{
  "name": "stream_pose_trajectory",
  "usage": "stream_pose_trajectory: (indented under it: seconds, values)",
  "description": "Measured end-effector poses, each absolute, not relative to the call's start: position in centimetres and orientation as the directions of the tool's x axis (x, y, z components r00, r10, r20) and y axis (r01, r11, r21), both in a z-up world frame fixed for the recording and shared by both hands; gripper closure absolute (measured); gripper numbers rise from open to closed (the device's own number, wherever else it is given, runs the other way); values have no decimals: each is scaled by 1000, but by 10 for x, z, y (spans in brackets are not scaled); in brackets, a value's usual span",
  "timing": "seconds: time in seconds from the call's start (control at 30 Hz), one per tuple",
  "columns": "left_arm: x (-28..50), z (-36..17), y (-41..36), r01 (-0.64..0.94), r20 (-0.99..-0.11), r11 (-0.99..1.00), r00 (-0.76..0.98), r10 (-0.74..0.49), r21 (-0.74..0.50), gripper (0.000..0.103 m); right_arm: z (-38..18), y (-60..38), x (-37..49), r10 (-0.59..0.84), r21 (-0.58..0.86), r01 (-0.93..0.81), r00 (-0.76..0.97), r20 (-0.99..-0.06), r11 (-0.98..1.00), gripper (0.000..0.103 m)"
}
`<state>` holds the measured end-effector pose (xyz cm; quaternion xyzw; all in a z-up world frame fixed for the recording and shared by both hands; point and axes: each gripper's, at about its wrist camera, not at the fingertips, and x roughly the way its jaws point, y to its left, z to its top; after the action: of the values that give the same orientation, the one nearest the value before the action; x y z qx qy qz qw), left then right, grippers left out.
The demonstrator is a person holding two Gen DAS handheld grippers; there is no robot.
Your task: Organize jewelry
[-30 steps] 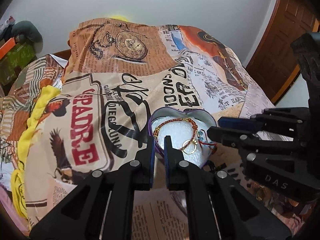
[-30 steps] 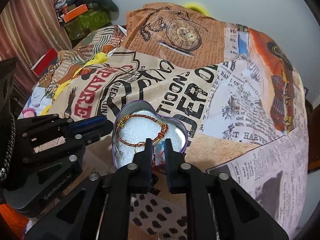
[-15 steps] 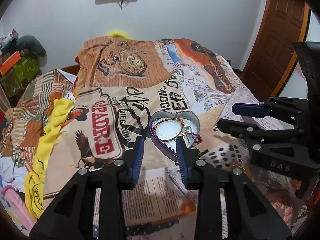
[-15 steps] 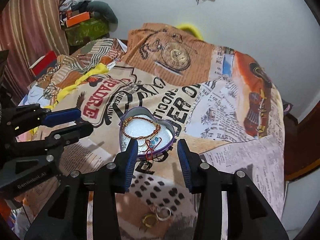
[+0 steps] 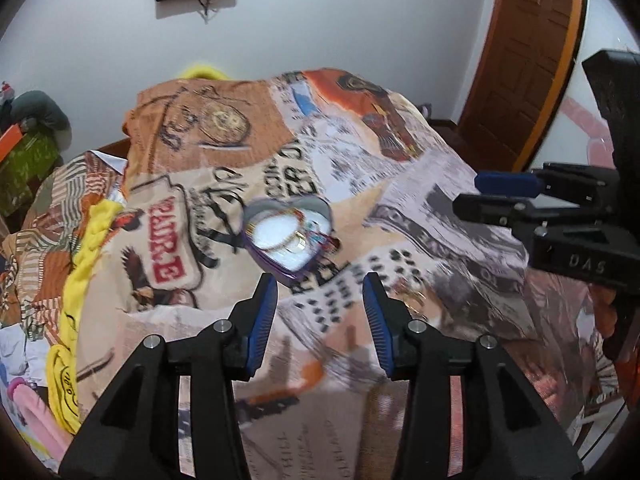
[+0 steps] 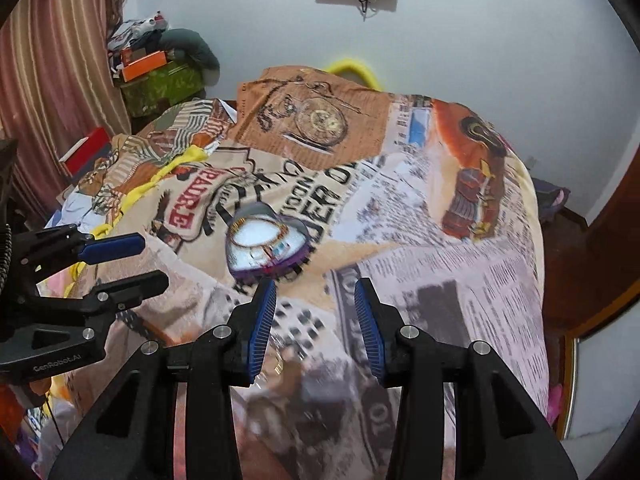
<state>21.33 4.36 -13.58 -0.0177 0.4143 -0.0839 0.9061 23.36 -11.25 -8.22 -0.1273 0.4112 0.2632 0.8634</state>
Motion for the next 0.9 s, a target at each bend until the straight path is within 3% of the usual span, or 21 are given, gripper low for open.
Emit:
stream_pose_trajectory:
  seconds: [0.7,0.9]
  values:
    - [232,-187,-31,247,-824,956,500,-264,-157,60,-117,-171,219,332,34,-525,485,-809,850,66]
    - [224,-194,-36,269,-825,954,502,-257,-134,81,-122,-171,219,344,49,-530,475,-810,847,66]
